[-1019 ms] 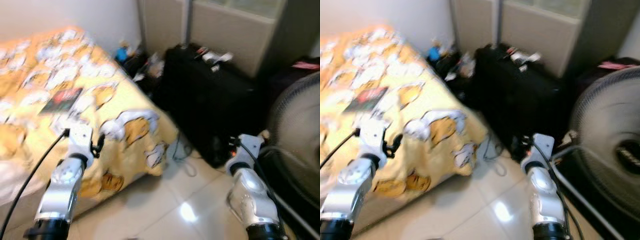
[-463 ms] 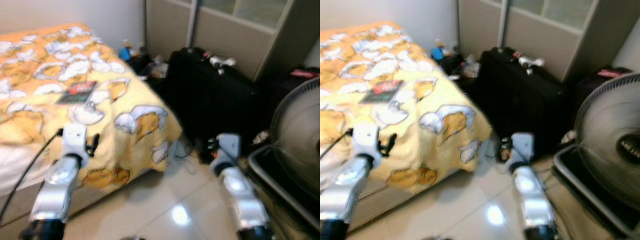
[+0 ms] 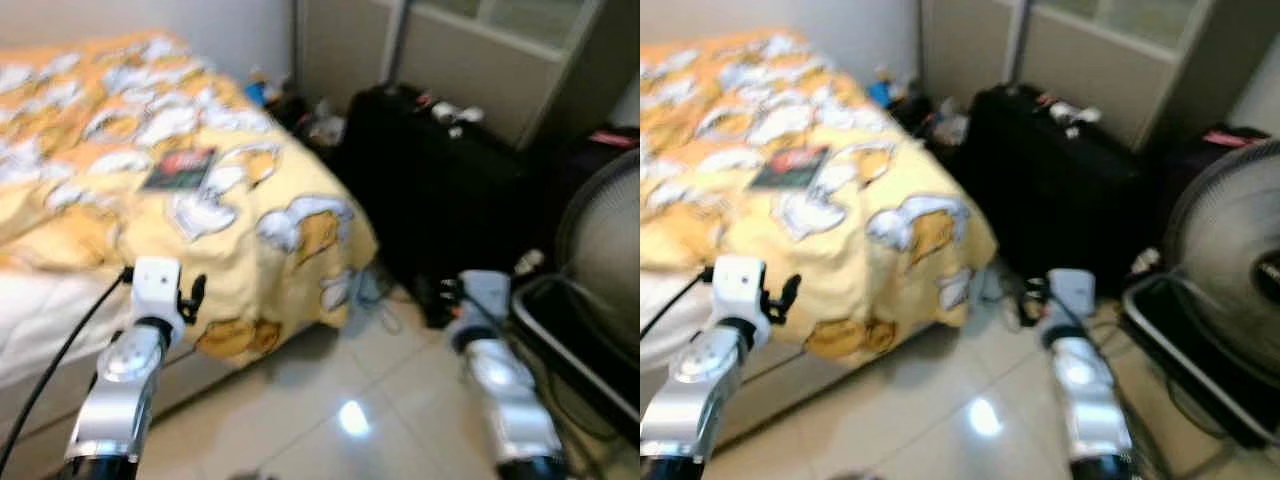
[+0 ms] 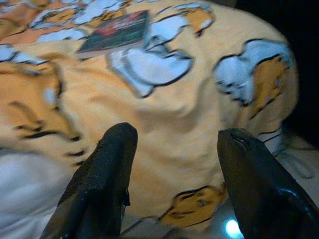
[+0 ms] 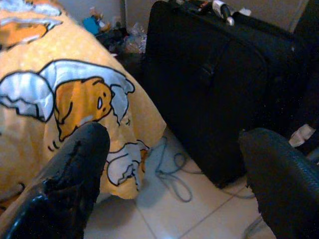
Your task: Clean up the room
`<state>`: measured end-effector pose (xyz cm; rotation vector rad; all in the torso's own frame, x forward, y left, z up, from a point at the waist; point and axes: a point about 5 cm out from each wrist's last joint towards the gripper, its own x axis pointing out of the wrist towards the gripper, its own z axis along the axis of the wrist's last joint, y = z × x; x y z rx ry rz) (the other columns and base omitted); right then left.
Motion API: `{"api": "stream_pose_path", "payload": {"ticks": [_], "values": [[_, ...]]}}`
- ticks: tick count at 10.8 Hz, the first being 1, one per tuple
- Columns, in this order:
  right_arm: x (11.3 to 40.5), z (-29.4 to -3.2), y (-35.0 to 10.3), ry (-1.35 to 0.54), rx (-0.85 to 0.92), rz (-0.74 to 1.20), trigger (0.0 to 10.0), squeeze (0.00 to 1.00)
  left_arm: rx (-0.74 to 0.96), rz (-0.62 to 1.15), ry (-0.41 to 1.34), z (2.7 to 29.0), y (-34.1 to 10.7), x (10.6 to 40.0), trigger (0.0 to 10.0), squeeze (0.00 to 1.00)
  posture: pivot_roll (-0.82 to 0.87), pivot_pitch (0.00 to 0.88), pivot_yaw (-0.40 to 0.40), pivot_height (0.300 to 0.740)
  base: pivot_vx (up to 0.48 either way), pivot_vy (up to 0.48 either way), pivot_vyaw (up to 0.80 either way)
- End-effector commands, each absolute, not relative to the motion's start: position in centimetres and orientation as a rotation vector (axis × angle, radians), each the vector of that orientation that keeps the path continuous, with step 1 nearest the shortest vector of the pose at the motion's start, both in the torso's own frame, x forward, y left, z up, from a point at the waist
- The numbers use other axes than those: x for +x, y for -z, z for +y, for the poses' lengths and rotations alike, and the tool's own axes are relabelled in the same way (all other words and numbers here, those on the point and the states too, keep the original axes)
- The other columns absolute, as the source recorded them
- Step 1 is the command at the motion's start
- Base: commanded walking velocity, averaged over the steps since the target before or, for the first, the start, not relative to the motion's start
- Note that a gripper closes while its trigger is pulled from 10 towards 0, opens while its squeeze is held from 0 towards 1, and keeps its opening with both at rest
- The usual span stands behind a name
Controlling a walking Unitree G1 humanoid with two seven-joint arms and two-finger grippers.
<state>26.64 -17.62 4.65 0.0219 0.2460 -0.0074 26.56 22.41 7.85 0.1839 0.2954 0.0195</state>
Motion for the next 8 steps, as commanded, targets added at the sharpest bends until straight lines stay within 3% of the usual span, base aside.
{"api": "stream_pose_path", "payload": {"ticks": [1,3,8], "values": [[26.5,-17.2,-4.7,-0.012,0.021,0.227,10.0,0.00,0.187,0.274,-0.038,22.8,-8.5,26.8,10.0,0.00,-0.01,0.000,-0.002,0.740,0.000,0.300,0.00],[26.6,-18.4,-4.9,0.022,0.088,0.209,10.0,0.00,0.185,0.246,-0.039,22.8,-8.8,27.4,10.0,0.00,-0.03,0.000,0.030,0.740,0.000,0.298,0.00],[27.9,-18.5,-5.6,0.044,0.113,0.210,10.0,0.00,0.175,0.213,-0.033,21.9,-9.5,28.3,10.0,0.00,-0.01,0.000,0.052,0.740,0.000,0.297,0.00]]}}
